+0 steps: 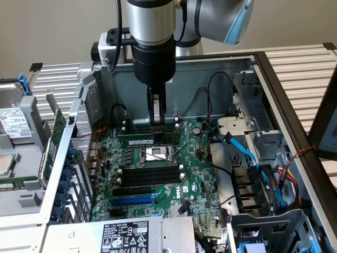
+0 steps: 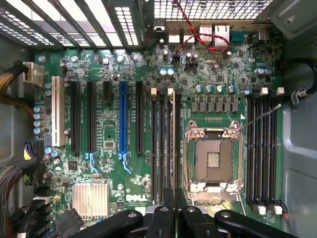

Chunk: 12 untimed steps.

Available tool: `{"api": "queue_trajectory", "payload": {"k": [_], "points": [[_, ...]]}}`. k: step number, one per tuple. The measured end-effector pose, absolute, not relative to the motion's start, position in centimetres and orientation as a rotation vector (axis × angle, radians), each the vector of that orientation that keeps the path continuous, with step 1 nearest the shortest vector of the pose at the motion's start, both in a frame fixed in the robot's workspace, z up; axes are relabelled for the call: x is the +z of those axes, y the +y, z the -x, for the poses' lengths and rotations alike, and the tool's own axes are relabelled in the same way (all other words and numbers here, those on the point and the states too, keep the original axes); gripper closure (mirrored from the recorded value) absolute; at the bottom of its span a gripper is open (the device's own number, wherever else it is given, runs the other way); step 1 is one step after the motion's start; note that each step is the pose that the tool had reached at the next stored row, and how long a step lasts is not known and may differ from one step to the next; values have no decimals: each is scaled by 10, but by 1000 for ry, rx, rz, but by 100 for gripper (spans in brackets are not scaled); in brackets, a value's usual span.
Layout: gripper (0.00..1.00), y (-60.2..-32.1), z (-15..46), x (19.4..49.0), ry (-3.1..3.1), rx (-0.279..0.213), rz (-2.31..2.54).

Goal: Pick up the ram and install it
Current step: 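Insert the ram into the slot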

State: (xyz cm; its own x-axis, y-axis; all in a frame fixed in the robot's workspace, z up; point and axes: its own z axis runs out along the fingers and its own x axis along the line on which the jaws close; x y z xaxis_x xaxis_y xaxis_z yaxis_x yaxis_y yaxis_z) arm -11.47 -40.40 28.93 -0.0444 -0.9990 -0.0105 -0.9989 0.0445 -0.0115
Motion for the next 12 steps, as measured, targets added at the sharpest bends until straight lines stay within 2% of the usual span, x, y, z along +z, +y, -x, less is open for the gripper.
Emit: {"api": "queue_trajectory", "payload": {"k": [12], "points": [[87,-404,115,274,2264,-18,2165]]}}
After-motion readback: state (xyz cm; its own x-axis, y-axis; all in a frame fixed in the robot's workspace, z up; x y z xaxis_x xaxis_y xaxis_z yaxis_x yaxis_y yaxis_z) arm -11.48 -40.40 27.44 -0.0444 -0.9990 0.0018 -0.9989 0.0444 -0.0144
